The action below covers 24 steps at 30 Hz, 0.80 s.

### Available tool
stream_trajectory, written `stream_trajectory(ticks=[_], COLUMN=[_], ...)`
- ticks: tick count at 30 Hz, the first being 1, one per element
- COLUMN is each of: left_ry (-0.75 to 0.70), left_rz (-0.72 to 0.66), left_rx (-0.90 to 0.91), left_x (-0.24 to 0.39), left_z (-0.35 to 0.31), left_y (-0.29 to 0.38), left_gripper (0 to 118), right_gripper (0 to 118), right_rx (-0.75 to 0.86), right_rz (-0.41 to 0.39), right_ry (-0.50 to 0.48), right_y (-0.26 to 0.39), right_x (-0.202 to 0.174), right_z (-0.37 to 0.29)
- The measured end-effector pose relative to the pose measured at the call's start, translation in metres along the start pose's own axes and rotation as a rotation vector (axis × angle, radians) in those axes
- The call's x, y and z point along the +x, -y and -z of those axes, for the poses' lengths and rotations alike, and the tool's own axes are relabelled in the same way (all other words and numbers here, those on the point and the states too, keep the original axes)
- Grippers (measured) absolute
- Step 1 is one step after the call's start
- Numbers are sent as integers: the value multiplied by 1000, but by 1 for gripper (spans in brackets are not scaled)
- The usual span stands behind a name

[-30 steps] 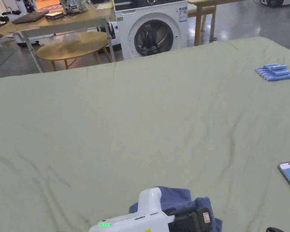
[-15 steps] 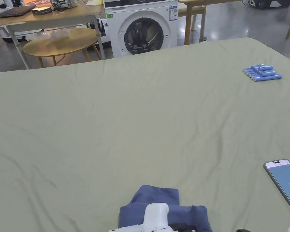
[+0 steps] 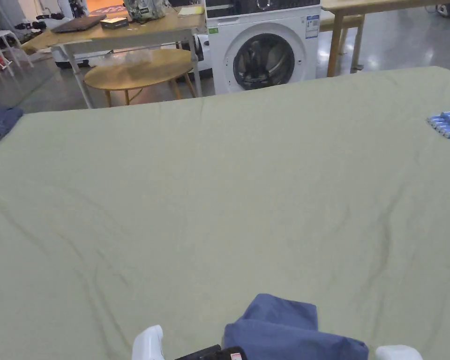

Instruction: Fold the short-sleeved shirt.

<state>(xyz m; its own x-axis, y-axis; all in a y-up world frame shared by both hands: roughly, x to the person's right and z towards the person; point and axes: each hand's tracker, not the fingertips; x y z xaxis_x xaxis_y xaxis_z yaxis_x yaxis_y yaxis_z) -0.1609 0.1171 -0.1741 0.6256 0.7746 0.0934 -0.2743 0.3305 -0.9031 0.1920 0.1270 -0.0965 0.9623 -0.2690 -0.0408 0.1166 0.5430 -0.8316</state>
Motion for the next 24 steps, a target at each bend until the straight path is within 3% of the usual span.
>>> stream_trajectory(ticks=[3,4,6,7,13,17,20,24], left_ry=[69,122,94,78,186,127,-31,-220], left_rz=[-57,-86,-142,-120,-145,-146,-140,-214], left_rx=[-26,-12,2,-11,41,214,343,359], left_x=[-12,-15,-17,-17,-19,-38,-79,-133], left_z=[23,25,29,31,0,-94,-185,-273], left_y=[7,6,6,6,0,-23,-47,-80], left_gripper=[67,59,34,31,26,26,26,25], right_gripper=[0,0,0,0,0,0,0,0], right_rx=[3,3,3,4,55,107,120,115], right_rz=[18,29,51,60,118,118,124,110], right_ry=[-5,-11,-22,-31,-110,-118,-138,-159], right_y=[1,0,-1,-1,-6,-12,-13,-19], right_x=[1,4,6,7,15,18,23,16], right_z=[0,-1,-2,-3,-25,-37,-33,-27])
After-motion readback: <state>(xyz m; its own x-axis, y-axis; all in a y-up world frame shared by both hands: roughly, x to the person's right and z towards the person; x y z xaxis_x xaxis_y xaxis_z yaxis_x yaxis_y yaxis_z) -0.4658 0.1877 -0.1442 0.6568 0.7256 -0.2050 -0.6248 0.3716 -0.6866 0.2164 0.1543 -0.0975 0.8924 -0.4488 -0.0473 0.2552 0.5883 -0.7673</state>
